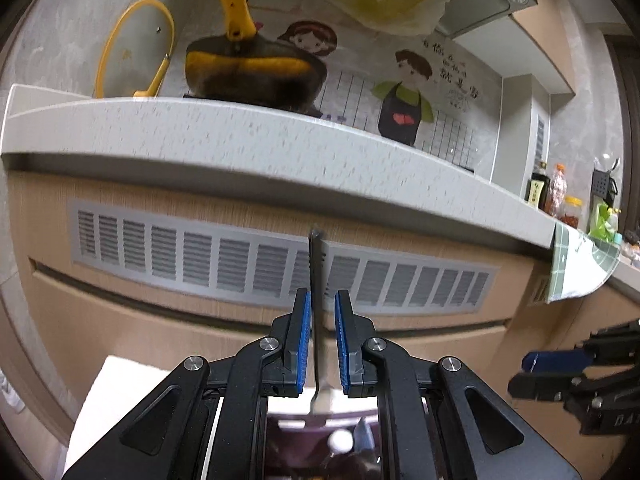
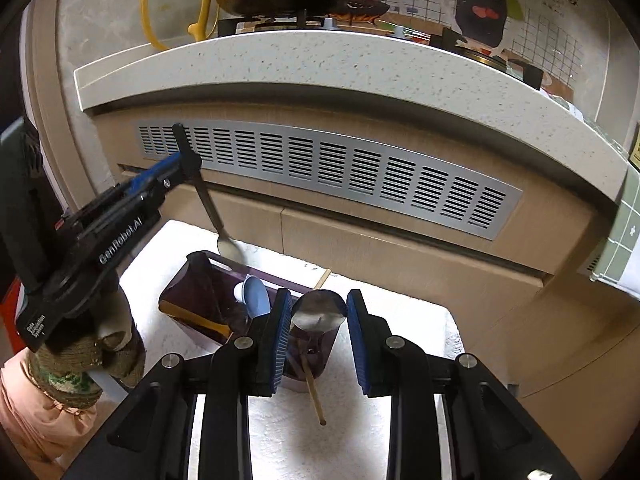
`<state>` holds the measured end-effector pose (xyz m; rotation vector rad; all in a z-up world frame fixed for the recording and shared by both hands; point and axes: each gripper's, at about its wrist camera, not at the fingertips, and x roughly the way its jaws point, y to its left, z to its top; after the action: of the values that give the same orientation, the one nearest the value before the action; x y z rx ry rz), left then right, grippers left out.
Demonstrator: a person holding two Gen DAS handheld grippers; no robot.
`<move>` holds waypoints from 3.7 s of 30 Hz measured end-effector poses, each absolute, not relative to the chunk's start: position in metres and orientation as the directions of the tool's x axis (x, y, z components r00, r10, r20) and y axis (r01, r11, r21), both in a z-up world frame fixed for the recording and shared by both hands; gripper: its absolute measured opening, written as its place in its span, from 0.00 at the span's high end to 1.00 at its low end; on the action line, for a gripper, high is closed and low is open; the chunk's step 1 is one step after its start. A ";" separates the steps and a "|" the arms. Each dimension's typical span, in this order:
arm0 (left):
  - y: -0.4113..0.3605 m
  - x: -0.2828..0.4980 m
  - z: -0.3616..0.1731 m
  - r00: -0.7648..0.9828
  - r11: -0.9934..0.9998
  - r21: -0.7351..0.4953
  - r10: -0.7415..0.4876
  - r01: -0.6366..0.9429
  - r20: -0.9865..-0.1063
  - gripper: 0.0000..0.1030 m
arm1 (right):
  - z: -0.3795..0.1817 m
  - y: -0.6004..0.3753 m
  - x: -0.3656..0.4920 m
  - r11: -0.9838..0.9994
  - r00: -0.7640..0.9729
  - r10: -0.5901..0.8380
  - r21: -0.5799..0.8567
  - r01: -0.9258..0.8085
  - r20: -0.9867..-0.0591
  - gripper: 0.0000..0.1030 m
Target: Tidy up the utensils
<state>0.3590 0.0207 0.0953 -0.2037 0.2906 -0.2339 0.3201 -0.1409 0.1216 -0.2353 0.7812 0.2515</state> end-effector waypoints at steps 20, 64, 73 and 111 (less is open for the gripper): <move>0.050 0.335 0.058 0.855 0.939 -0.295 -0.295 0.176 -0.427 0.81 | 0.083 -0.121 0.333 0.935 0.585 0.113 -0.113 -0.336 -0.803 0.59; 0.016 0.063 0.026 0.875 0.998 -0.007 -0.060 0.065 -0.481 0.00 | 0.027 -0.177 0.058 0.999 0.877 -0.037 -0.046 0.016 -0.480 0.00; 0.016 0.064 0.026 0.871 0.998 -0.012 -0.066 0.069 -0.487 0.00 | 0.028 -0.175 0.057 0.999 0.878 -0.034 -0.051 0.011 -0.478 0.00; 0.015 0.063 0.025 0.867 0.997 -0.020 -0.073 0.072 -0.494 0.00 | 0.031 -0.173 0.053 0.998 0.879 -0.018 -0.062 -0.013 -0.477 0.00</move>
<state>0.0627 0.0147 0.0253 -0.0012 0.5171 -0.0761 0.0533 -0.1734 0.0309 -0.0637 0.4976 -0.0026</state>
